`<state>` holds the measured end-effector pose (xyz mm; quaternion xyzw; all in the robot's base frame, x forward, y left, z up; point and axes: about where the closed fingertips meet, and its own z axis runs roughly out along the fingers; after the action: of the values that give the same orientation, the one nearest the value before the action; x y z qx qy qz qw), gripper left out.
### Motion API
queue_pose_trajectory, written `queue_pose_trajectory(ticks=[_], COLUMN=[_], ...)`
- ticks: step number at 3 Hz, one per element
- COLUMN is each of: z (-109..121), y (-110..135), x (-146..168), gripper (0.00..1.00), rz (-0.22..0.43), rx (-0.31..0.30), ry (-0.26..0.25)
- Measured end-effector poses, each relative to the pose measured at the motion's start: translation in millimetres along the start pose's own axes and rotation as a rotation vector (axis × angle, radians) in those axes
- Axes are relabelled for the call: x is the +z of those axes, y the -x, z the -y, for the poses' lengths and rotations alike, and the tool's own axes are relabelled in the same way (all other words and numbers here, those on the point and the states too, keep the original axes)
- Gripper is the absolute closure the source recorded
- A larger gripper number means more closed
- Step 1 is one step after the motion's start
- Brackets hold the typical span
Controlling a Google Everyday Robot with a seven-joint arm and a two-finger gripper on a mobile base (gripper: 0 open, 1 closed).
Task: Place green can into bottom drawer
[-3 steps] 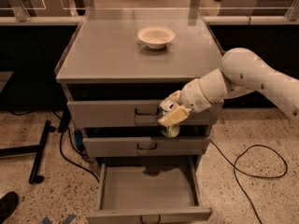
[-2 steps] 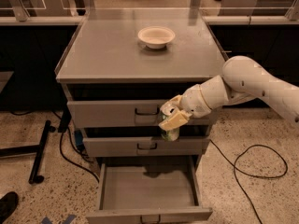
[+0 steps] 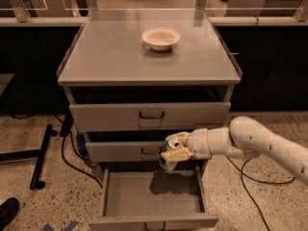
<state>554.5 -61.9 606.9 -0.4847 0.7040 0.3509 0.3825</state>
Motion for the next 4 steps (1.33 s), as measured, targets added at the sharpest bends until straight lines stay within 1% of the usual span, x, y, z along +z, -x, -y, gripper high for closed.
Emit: queue_pose_trajectory(ticks=[1, 2, 3, 4], z=[13, 35, 53, 61], y=[-66, -122, -175, -231], x=[40, 79, 123, 162], gripper=[1.0, 1.0, 1.0, 1.0], rz=[0.106, 0.192, 0.22, 0.175], rx=[0.143, 0.284, 0.421, 0.547], ry=[-0.083, -0.165, -0.199, -0.194])
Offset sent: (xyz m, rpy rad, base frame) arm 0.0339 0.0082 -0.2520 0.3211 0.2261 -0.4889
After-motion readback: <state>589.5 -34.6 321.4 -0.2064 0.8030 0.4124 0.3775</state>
